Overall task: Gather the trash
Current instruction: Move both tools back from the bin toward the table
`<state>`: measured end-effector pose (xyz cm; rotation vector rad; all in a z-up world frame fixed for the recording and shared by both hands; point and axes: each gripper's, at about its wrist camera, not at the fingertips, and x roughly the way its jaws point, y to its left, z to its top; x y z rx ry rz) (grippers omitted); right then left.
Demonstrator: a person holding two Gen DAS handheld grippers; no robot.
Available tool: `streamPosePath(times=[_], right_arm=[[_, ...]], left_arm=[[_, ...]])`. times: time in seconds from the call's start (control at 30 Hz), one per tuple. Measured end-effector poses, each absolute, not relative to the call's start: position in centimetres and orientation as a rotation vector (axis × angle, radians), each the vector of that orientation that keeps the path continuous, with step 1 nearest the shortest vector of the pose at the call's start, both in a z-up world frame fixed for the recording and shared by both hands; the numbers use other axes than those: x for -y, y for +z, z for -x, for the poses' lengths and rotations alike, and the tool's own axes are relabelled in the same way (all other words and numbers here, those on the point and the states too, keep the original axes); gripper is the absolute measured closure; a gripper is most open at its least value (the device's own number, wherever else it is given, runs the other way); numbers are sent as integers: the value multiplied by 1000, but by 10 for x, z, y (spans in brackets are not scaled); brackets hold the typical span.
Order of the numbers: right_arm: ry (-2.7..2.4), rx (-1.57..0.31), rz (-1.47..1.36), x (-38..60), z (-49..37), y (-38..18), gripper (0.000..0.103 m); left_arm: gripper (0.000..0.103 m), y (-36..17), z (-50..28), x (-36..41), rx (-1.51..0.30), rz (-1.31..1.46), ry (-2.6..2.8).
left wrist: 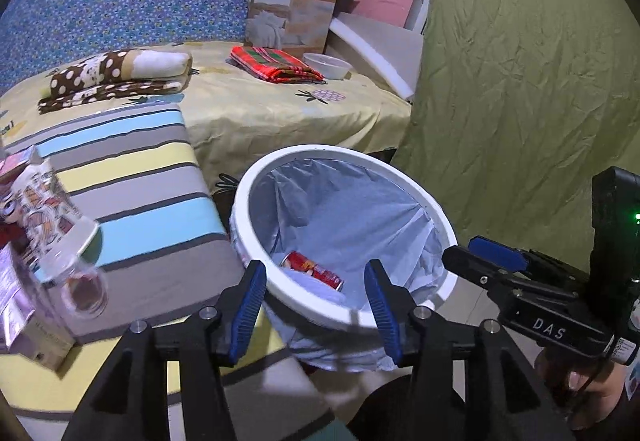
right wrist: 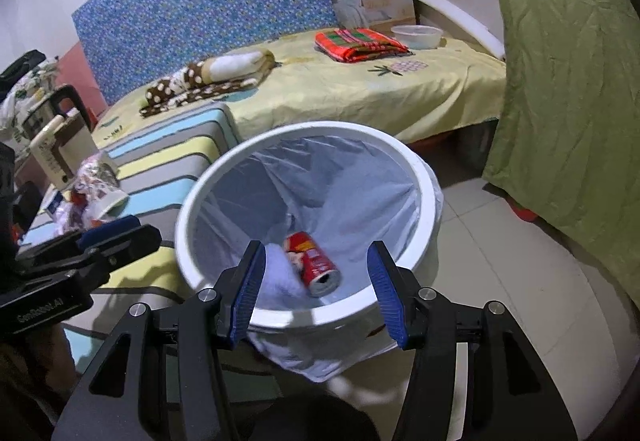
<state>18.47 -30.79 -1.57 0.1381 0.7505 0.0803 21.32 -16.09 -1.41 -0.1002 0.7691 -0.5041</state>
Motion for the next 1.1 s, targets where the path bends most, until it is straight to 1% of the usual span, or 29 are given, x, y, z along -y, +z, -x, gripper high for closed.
streamPosePath(times=[0.3,0.67,1.1], right_arm=[[192,-739,-153,278,-169,-9,48],[346,-713,-95,234,-153,-2,48],[469,-730,-60,192,-145,-9,48]], left_arm=[[52,-2,-173,127,-739,102,-412],[52,10,-131,83,-699,115,-287],[52,4,-105,38,-691,129,-141]])
